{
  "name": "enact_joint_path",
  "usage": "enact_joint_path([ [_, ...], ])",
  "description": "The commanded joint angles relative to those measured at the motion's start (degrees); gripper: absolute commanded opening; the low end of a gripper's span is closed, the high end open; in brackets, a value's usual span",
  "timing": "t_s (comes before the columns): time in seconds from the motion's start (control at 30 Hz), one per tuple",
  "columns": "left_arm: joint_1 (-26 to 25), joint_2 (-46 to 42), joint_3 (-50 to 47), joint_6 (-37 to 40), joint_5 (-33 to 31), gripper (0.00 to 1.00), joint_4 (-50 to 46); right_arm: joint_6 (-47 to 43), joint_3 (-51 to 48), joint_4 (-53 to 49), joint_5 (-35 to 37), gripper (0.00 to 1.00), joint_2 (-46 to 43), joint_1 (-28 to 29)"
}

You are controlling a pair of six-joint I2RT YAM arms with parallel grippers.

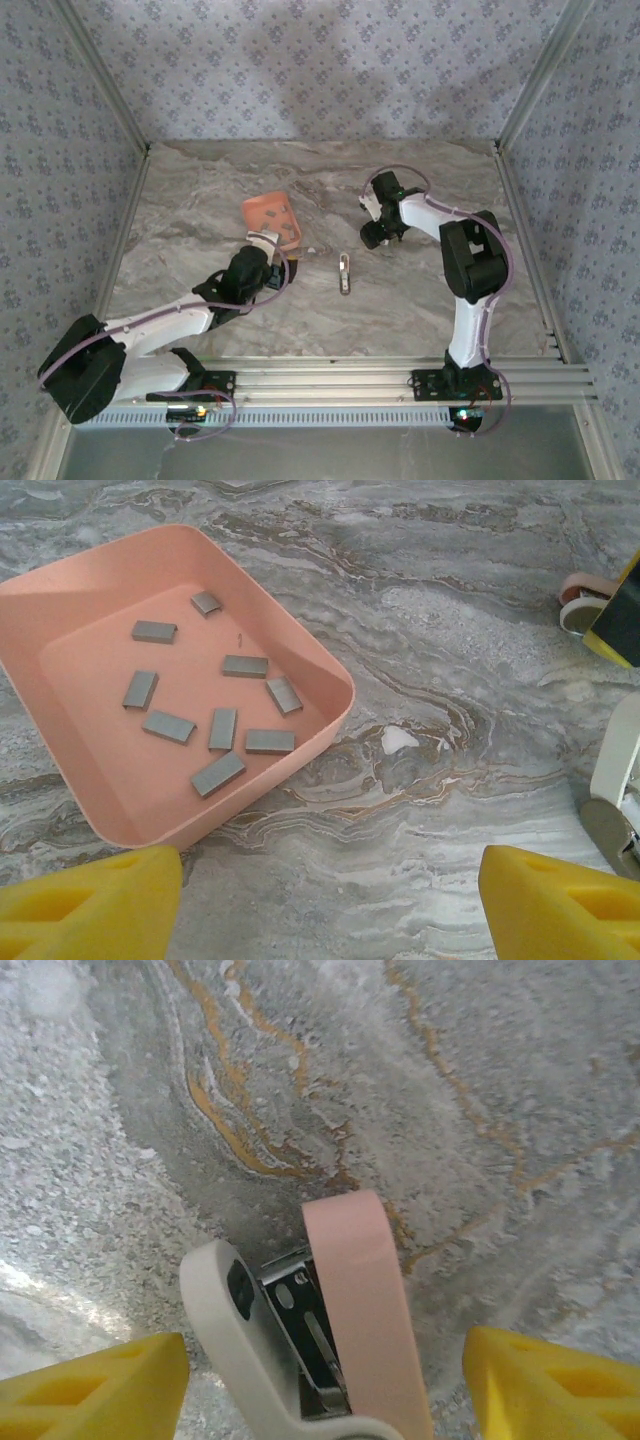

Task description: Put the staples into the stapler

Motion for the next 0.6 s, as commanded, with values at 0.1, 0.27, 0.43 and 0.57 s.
enact_joint_path([
  [0.1, 0.31, 0.41, 2.44, 1.33, 1.14, 0.78, 0.99, -1.47, 1.85, -1.02, -2.36, 0.51, 2.15, -0.28],
  [0.27, 0.42, 0.34, 2.72, 1.25, 1.57, 0.78, 0.66, -1.00, -1.31, 1.96, -1.48, 0.42, -1.17, -0.28],
  [0.43, 0.43, -0.28, 2.97, 0.19, 2.25, 0.77, 0.17, 0.34, -6.97, 7.95, 0.35, 0.39, -8.50, -0.48],
  [0.57, 0.40, -0.78, 4.69, -1.17, 4.53, 0.76, -2.26, 0.30, -13.95, 13.81, 0.04, 0.39, -16.79, -0.66],
])
